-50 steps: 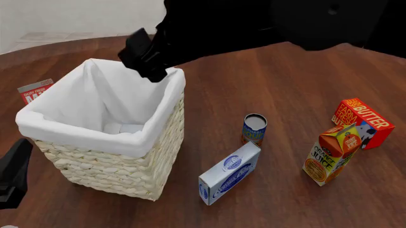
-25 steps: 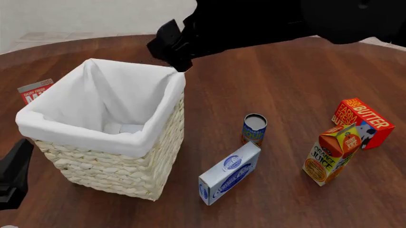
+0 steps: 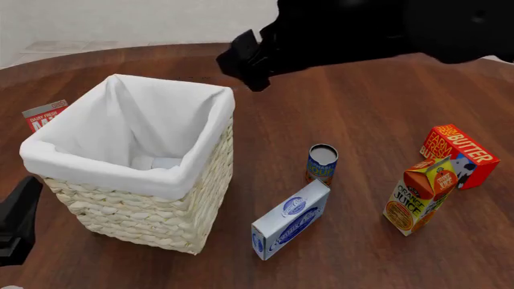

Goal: Pick up the alphabet soup and the tomato sauce, and put them in the basket.

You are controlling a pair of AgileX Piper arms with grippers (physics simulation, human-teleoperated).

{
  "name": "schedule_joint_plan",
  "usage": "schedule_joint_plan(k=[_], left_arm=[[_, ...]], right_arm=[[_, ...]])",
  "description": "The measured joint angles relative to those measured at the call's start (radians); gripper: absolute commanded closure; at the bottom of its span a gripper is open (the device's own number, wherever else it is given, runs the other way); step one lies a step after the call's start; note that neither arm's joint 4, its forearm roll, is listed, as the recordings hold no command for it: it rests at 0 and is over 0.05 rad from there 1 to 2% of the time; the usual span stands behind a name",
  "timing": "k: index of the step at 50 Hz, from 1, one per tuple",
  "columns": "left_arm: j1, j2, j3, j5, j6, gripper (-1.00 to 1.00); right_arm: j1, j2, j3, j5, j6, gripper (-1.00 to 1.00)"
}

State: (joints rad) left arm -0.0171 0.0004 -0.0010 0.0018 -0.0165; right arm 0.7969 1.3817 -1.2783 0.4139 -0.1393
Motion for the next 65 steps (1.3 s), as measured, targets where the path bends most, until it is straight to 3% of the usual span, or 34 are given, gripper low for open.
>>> schedule_joint_plan(k=[65], left_arm=[[-0.012, 0.0, 0.0, -0.001, 0.011, -1.0]], right_arm=[[-0.237, -0.059, 0.205, -0.041, -0.017, -1.0]])
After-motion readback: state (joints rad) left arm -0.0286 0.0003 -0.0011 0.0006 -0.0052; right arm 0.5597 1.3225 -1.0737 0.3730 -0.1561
